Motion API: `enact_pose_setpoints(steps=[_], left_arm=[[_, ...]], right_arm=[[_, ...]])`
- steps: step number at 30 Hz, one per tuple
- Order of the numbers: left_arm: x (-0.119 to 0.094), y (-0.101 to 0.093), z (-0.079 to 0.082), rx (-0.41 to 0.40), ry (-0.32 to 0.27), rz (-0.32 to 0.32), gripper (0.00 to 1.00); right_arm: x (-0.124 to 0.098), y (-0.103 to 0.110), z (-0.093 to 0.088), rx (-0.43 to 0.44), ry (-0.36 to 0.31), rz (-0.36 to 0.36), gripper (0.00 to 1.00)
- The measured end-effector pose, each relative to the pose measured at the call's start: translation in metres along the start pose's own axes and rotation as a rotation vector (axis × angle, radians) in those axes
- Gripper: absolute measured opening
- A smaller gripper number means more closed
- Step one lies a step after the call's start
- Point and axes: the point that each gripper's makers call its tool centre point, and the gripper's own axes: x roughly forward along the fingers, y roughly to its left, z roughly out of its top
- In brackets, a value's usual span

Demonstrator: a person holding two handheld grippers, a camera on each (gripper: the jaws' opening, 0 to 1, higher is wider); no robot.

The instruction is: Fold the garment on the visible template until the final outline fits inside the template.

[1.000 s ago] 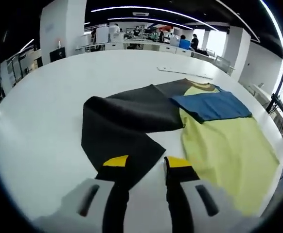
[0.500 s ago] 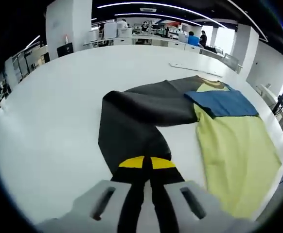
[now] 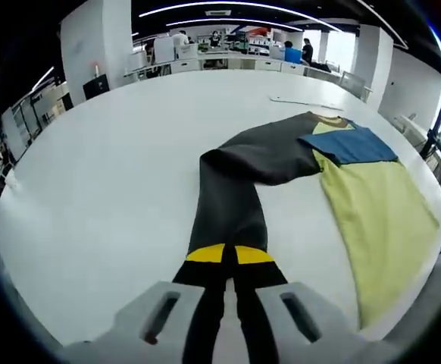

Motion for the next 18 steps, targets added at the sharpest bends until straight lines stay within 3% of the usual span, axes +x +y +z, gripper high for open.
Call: enact_pose_setpoints(steps=[3, 11, 18], left_arm=[[-0.003, 0.009, 0.002, 0.058, 0.001, 0.011, 0.00], [-0.007, 0.036, 0.011, 0.057, -0.042, 0.025, 0.00], [-0.006, 0.056, 0.008, 0.060, -0.035, 0.056, 0.00]], right_arm=[[-0.001, 0.001, 0.000, -0.001, 0.004, 0.000, 0.96], [-0.003, 0.002, -0.001, 0.014, 0.007, -0.004, 0.96], [-0.003, 0.002, -0.001, 0.021, 0.012, -0.011, 0.96]])
